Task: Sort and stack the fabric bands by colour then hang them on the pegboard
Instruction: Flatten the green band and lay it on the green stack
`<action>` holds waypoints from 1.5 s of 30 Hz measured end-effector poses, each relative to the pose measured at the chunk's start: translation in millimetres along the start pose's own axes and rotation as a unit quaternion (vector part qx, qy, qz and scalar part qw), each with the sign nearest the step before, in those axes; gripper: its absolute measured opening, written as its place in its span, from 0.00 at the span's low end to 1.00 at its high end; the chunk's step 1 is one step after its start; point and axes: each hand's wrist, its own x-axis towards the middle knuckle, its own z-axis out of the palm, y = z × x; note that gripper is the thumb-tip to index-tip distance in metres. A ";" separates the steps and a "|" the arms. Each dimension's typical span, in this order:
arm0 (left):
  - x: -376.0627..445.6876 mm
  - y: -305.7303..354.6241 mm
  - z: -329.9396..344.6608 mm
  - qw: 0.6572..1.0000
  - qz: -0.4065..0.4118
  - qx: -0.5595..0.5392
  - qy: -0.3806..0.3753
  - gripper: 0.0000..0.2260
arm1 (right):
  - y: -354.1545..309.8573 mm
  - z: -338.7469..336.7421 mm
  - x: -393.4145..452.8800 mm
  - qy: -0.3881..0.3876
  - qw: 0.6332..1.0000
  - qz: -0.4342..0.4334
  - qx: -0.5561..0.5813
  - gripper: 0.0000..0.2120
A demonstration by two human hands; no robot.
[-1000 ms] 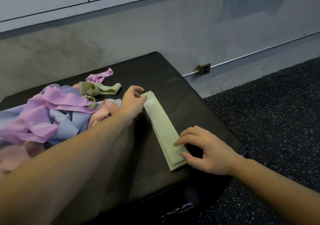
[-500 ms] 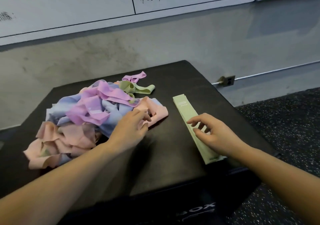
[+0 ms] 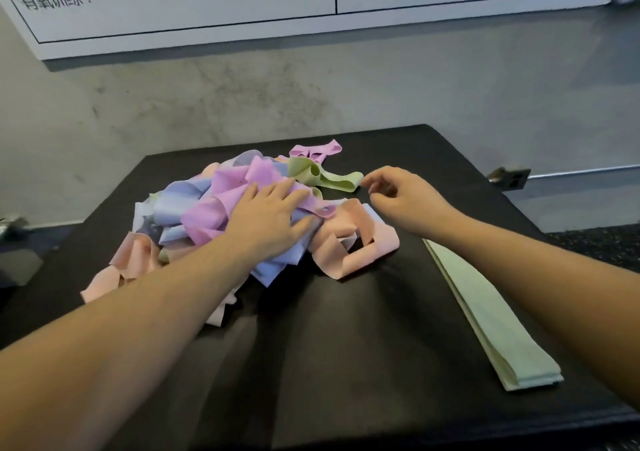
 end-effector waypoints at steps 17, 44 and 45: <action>-29.2 -42.6 58.9 0.953 -0.008 -0.227 0.202 0.17 | -13.7 95.0 110.5 -0.226 0.970 -0.021 -0.091 0.18; -11.3 -24.7 27.2 0.984 0.007 -0.170 0.056 0.28 | -41.3 -13.7 22.2 0.031 0.955 0.078 0.284 0.10; -9.6 -19.0 20.0 0.986 0.017 -0.145 0.081 0.28 | -44.9 -17.9 17.3 0.041 0.962 0.079 0.260 0.10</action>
